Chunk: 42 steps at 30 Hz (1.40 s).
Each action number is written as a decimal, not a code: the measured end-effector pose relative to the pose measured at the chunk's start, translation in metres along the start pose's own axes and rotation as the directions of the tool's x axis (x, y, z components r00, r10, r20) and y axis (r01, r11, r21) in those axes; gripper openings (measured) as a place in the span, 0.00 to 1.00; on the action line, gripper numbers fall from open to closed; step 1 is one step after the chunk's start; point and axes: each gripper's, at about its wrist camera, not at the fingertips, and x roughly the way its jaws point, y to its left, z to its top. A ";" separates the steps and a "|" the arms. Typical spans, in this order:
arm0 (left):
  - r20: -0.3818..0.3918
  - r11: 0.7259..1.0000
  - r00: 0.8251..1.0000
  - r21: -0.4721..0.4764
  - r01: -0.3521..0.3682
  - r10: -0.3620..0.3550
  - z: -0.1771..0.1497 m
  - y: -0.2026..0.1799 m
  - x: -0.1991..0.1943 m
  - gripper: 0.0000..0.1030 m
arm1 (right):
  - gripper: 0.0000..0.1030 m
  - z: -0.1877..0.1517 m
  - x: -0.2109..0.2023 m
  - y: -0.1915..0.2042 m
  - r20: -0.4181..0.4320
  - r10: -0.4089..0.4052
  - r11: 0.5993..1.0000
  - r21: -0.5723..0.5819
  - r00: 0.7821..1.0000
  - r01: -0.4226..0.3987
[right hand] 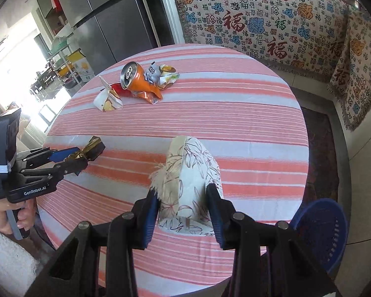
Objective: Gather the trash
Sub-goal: 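Carry the wrapper and tissue pack in both tools over the blue basket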
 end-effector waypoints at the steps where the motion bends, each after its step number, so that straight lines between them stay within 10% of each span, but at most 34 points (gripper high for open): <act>1: 0.005 1.000 1.000 -0.005 0.017 -0.017 0.000 -0.006 -0.003 0.40 | 0.37 -0.001 -0.002 -0.002 0.002 0.002 1.000 0.005 1.000 -0.002; 17: 0.007 0.968 0.975 0.121 0.221 -0.223 0.039 -0.174 0.009 0.40 | 0.37 -0.028 -0.070 -0.100 0.090 -0.102 0.981 0.173 0.991 0.085; 29: -0.107 0.912 0.934 0.200 0.357 -0.342 0.059 -0.329 0.098 0.40 | 0.37 -0.084 -0.091 -0.247 0.038 -0.270 0.861 0.456 0.962 0.224; 42: -0.199 0.906 0.914 0.168 0.387 -0.354 0.057 -0.384 0.187 0.40 | 0.37 -0.135 -0.062 -0.343 -0.003 -0.248 0.779 0.593 0.969 0.202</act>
